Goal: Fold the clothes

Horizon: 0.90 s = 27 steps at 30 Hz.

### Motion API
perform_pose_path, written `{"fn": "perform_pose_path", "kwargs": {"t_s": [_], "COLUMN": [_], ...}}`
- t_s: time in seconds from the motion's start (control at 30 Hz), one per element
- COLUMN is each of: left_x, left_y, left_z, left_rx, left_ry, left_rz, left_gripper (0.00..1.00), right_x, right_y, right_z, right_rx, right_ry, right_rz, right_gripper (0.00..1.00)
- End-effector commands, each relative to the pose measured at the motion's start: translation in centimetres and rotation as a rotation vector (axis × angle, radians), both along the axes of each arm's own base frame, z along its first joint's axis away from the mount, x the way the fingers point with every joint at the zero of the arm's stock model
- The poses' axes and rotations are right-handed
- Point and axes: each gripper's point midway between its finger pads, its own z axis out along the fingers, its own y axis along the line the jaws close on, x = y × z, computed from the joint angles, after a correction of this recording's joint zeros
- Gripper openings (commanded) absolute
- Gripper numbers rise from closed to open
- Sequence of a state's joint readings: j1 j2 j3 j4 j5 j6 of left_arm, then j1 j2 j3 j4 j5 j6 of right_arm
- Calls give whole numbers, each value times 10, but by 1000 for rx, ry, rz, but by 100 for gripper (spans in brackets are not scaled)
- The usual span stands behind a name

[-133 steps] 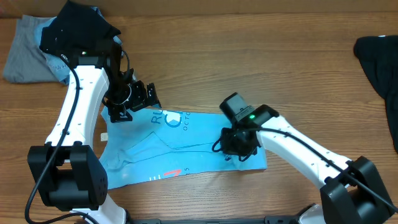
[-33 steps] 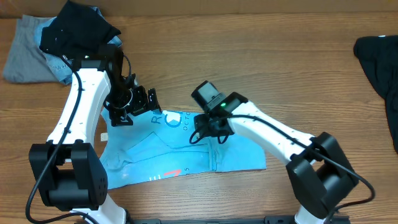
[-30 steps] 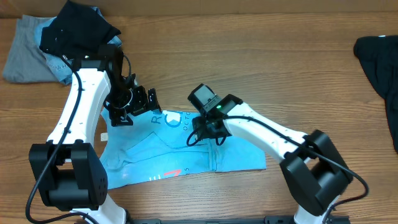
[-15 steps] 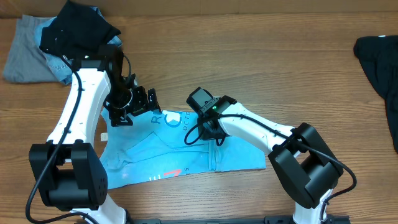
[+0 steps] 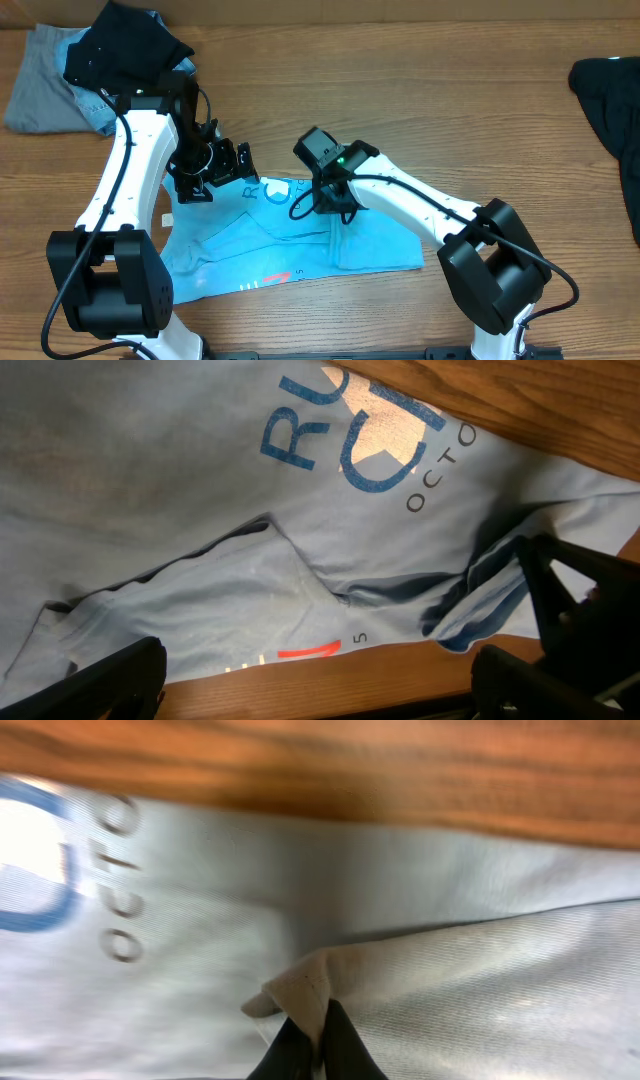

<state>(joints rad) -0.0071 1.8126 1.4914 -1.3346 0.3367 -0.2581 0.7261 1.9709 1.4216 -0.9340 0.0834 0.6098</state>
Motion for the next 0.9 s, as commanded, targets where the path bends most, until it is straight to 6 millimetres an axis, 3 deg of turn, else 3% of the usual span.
{"fn": "perform_pose_path", "kwargs": {"t_s": [0.0,0.1,0.23,0.33,0.53,0.6,0.63,0.8,0.87], "left_x": [-2,-2,-1,-1,-2,-2,-2,-2,-2], "left_y": [-1,-1,-2,-1,-1,-1,-1,8,16], "left_z": [1,1,1,1,1,1,1,-2,-4], "left_rx": [6,6,6,6,4,4,8,58,105], "left_ry": [-10,-10,-14,-12,-14,-15,-16,-17,-16], "left_rz": [-27,-27,-28,-27,-49,-49,-49,-53,-55], "left_gripper": [100,100,100,100,100,100,100,100,100], "right_x": [15,14,11,10,11,11,12,22,26], "right_y": [11,12,12,14,10,5,0,-24,-46], "right_z": [15,13,9,4,10,17,25,66,91], "right_rx": [41,42,44,48,49,51,52,68,70], "right_ry": [-44,-34,-22,-10,-9,-11,-11,-32,-37], "right_rz": [-19,-18,-46,-54,-62,-79,-96,-157,-208], "right_gripper": [4,5,29,59,73,95,99,100,100]}}
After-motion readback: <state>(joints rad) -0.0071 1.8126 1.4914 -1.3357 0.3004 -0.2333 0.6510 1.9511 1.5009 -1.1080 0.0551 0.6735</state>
